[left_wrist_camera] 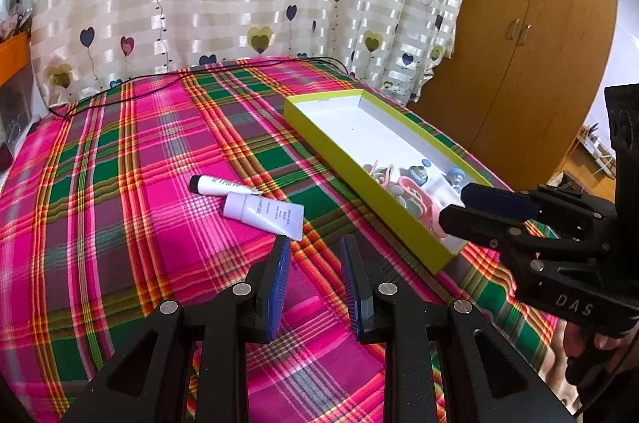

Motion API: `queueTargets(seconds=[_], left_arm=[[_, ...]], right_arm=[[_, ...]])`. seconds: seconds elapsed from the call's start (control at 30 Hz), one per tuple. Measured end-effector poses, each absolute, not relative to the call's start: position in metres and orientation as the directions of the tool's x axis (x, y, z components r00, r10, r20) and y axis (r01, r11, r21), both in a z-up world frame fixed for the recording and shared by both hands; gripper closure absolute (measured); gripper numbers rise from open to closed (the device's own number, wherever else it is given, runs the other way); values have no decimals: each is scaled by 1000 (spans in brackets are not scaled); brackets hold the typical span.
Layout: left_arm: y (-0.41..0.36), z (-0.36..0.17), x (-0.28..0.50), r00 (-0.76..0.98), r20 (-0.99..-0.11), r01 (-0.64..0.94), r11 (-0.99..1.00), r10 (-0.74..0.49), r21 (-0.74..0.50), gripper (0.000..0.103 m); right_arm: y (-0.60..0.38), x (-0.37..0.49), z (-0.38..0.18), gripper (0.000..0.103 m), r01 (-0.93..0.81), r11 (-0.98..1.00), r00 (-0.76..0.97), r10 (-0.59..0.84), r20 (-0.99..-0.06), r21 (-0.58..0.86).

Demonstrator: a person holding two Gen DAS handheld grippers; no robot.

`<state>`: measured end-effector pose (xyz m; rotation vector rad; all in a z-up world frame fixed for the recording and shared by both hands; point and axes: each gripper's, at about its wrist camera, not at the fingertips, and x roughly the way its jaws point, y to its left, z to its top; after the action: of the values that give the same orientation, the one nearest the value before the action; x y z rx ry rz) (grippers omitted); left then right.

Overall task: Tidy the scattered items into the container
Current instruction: 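Withdraw both grippers from the box toward the remaining tubes, then close right gripper on the lavender Laneige tube while left approaches the white black-capped tube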

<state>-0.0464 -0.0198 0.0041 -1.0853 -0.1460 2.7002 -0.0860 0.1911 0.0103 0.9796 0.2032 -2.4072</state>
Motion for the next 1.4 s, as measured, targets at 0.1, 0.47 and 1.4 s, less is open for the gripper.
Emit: queueTargets(seconds=[0.1,0.47,1.4], left_arm=[[-26,2,-44,-698,-672,-168,-968,249,-184,77],[-47,-4,-39,-697,-688,-109,-978,204,-180,77],[-80,-7,-57,-695,-713,-24,-993,97,-112,77]], right_arm=[[190,-86,9,69,530,-846,-593,-421,-686,60],[183,-84,8,69,562,-824,-573,-448,-686,69],[128,-105,-10,69,665,-745,-484,-488,-726,58]])
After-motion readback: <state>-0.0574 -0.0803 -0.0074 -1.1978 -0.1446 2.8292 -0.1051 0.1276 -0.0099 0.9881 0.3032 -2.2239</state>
